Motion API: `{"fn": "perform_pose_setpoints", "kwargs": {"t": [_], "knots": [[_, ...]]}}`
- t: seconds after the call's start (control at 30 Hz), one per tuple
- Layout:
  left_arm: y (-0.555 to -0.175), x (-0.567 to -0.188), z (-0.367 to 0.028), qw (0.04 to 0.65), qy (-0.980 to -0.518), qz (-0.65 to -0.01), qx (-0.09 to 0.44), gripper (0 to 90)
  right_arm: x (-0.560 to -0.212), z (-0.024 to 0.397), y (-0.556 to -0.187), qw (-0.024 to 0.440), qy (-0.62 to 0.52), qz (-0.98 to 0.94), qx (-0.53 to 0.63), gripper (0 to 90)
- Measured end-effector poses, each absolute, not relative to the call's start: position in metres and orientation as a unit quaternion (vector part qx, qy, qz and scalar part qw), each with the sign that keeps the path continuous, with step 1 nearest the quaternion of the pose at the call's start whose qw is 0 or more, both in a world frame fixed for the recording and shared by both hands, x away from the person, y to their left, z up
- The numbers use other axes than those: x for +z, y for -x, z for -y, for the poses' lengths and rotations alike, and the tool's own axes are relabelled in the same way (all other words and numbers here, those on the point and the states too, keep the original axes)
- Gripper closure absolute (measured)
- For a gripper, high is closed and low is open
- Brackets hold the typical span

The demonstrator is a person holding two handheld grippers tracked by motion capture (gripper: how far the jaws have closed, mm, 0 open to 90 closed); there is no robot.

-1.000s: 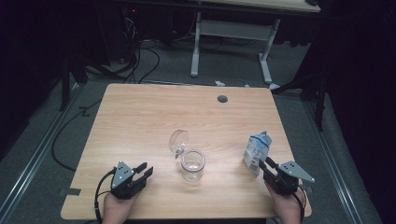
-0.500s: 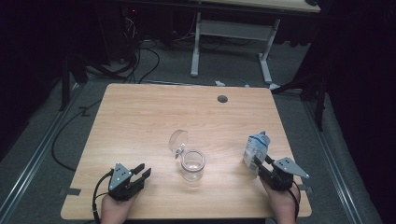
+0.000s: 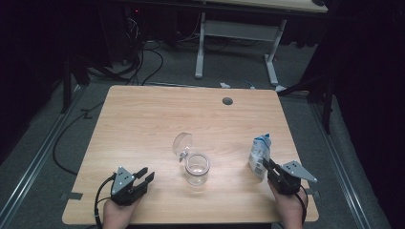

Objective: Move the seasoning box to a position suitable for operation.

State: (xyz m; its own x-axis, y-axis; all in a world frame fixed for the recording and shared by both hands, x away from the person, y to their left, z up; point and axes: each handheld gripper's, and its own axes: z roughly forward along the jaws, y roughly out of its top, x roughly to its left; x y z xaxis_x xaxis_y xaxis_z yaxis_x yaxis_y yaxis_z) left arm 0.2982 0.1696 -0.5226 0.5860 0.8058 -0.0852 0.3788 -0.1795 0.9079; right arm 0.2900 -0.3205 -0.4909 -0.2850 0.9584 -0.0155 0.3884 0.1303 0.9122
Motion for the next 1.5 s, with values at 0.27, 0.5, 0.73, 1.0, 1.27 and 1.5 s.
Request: {"fn": "perform_pose_setpoints", "kwargs": {"t": [0.27, 0.5, 0.73, 1.0, 1.27, 1.5], "knots": [[-0.298, -0.523, -0.169, 0.5, -0.738, -0.4, 0.211, 64.0, -0.491, 0.321, -0.29, 0.326, -0.496, -0.678, 0.434, 86.9], [-0.299, -0.522, -0.169, 0.504, -0.743, -0.394, 0.197, 58.6, -0.49, 0.321, -0.289, 0.325, -0.491, -0.681, 0.435, 88.7], [-0.299, -0.518, -0.167, 0.514, -0.743, -0.386, 0.186, 51.6, -0.488, 0.32, -0.29, 0.315, -0.485, -0.688, 0.438, 89.1], [-0.301, -0.525, -0.165, 0.523, -0.754, -0.365, 0.157, 45.0, -0.48, 0.316, -0.293, 0.292, -0.493, -0.698, 0.43, 89.4], [-0.298, -0.524, -0.164, 0.55, -0.748, -0.342, 0.146, 41.3, -0.462, 0.314, -0.298, 0.273, -0.5, -0.717, 0.401, 89.5], [-0.297, -0.525, -0.161, 0.549, -0.749, -0.34, 0.146, 40.7, -0.445, 0.313, -0.298, 0.257, -0.492, -0.747, 0.367, 89.9]]}}
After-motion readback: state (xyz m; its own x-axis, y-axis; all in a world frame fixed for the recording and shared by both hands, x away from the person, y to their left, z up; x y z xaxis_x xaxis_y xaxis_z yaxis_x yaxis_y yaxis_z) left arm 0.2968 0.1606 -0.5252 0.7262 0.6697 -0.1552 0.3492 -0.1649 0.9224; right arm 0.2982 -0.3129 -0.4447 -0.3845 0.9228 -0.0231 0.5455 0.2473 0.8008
